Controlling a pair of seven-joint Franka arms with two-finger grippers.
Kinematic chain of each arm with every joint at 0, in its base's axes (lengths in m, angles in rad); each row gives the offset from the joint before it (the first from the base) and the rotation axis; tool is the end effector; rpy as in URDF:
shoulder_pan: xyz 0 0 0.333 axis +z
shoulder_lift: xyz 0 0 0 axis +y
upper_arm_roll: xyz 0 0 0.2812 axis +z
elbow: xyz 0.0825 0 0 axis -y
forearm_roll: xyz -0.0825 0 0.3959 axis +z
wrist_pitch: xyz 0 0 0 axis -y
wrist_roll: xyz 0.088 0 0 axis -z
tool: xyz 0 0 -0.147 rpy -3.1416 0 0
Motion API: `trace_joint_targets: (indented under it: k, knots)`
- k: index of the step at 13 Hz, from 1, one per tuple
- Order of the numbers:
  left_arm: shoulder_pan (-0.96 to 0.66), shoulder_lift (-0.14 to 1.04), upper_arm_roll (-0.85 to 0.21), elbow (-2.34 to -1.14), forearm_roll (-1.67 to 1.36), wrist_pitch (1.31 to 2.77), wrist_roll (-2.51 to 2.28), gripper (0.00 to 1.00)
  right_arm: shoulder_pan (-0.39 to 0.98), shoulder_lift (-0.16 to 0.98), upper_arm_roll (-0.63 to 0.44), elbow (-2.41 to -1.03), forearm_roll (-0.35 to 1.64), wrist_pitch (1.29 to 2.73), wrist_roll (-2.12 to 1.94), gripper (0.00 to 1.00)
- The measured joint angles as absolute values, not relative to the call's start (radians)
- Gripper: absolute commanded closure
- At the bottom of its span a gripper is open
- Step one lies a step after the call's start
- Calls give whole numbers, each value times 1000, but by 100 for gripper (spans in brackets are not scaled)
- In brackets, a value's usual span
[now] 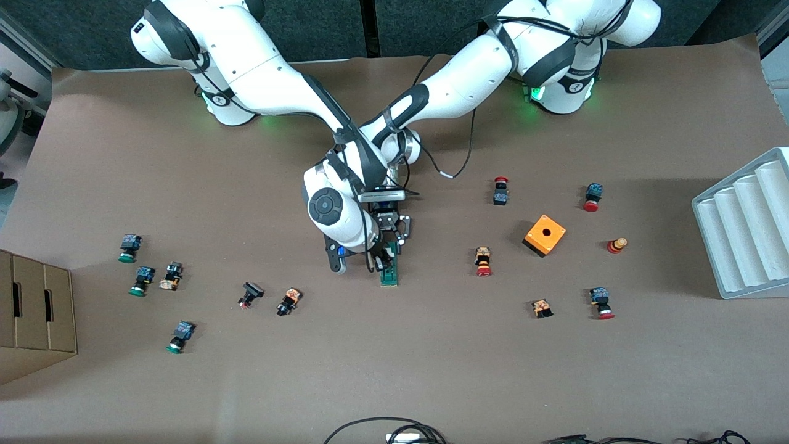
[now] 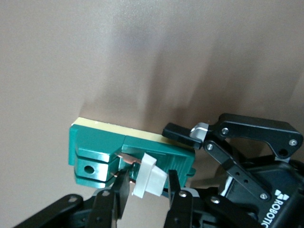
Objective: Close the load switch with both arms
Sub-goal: 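Pinch the white toggle with the right gripper and start rotating it, then push the white toggle flat onto the switch body with the right gripper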
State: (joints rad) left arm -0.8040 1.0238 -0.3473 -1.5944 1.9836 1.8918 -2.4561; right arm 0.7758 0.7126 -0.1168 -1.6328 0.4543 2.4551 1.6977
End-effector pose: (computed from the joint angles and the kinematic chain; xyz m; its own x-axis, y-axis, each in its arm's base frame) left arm 0.3742 -0.5495 0.0185 0.3200 -0.0207 0.9472 0.0274 -0.9991 -0.0311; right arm 0.5379 0.4368 0.1413 0.2257 -0.9406 -0.2537 -0.9742 -0.2201 -0.0506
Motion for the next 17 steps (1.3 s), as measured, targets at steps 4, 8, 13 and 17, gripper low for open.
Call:
trace_joint_targets:
  k: [4, 8, 13, 17]
  knots:
    - [-804, 1024, -347, -1594, 1984, 1892, -2456, 33, 771, 713, -117, -1621, 454, 2434, 1698, 60]
    - [-804, 1024, -347, -1594, 1984, 1892, -2456, 33, 763, 712, -116, -1609, 459, 2413, 1698, 60]
    - [-804, 1024, -347, -1594, 1984, 1892, -2456, 33, 747, 711, -116, -1578, 468, 2376, 1700, 61]
    - [-804, 1024, -347, -1594, 1984, 1892, -2456, 33, 744, 711, -116, -1571, 474, 2369, 1701, 62]
